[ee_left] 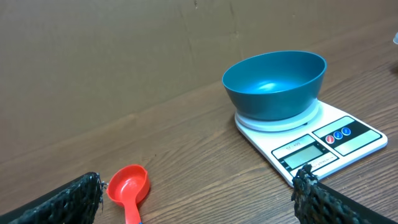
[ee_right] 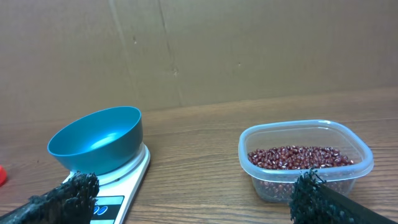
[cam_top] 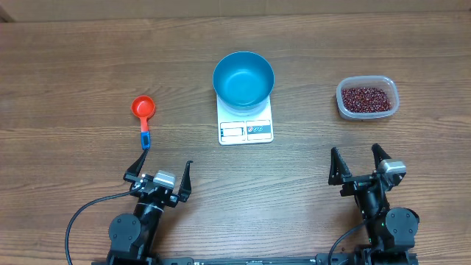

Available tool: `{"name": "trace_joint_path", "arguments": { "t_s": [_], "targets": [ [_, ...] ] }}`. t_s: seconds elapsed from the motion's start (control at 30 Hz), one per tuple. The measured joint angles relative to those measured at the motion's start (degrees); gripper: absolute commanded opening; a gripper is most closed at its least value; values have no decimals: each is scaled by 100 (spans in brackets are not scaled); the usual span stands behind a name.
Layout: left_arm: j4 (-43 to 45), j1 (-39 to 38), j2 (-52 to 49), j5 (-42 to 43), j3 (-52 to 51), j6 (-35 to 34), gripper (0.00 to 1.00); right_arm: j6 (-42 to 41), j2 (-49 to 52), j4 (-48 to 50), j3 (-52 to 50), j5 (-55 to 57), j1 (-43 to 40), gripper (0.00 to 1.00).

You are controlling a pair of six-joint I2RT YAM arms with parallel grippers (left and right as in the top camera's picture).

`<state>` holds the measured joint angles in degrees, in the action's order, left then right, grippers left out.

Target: Scoop item into bowl and weigh 150g on scale

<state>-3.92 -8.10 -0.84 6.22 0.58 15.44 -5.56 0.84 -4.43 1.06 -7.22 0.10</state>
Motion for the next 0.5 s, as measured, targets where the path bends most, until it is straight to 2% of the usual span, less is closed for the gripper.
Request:
{"name": "trace_joint_path", "arguments": {
  "t_s": [0.5],
  "targets": [
    [-125, 0, -66, -4, 269, -636, 100, -2, 0, 0, 0, 0, 0, 100]
  ]
}}
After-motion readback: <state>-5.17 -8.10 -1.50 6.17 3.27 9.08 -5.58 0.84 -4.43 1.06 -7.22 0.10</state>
